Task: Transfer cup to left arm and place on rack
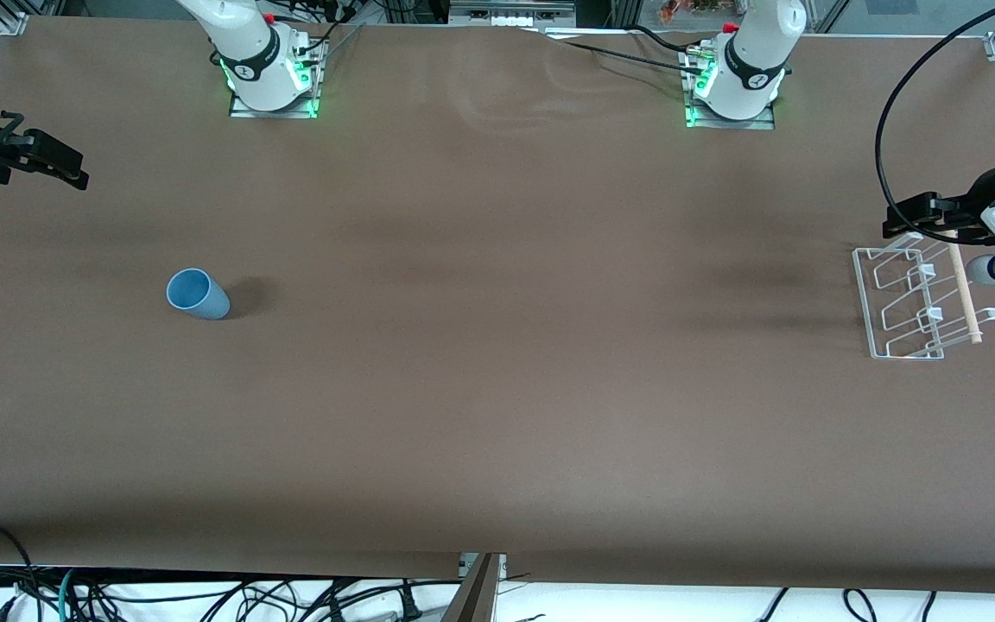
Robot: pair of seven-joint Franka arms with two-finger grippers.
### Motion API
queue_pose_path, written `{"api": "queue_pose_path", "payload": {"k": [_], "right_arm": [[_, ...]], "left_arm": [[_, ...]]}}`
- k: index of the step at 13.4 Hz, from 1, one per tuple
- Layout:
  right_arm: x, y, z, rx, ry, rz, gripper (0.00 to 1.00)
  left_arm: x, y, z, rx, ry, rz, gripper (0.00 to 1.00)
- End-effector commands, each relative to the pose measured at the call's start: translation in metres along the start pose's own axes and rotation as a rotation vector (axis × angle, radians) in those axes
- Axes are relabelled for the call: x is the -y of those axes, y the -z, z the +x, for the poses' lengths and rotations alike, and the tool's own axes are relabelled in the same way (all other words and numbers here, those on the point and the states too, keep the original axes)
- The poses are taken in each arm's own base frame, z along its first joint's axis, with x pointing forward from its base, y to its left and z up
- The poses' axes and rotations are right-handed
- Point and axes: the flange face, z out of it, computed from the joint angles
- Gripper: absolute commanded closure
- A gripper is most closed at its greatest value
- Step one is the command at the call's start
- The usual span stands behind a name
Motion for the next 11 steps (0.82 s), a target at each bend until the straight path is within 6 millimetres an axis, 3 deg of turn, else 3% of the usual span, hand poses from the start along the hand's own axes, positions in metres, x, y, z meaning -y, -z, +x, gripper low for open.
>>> {"api": "queue_pose_path", "payload": {"k": [1, 5, 11], "right_arm": [[0.001, 0.001, -0.003, 0.0, -0.017, -0.006, 0.0], [0.017, 0.003, -0.003, -0.005, 0.015, -0.028, 0.0], [0.013, 0.002, -0.003, 0.004, 0.019, -0.031, 0.0]], "left_arm": [[0.0, 0.003, 0.004, -0.009, 0.002, 0.007, 0.0], [0.001, 0.003, 0.004, -0.009, 0.002, 0.007, 0.0], [0.002, 0.003, 0.004, -0.009, 0.004, 0.006, 0.0]]}}
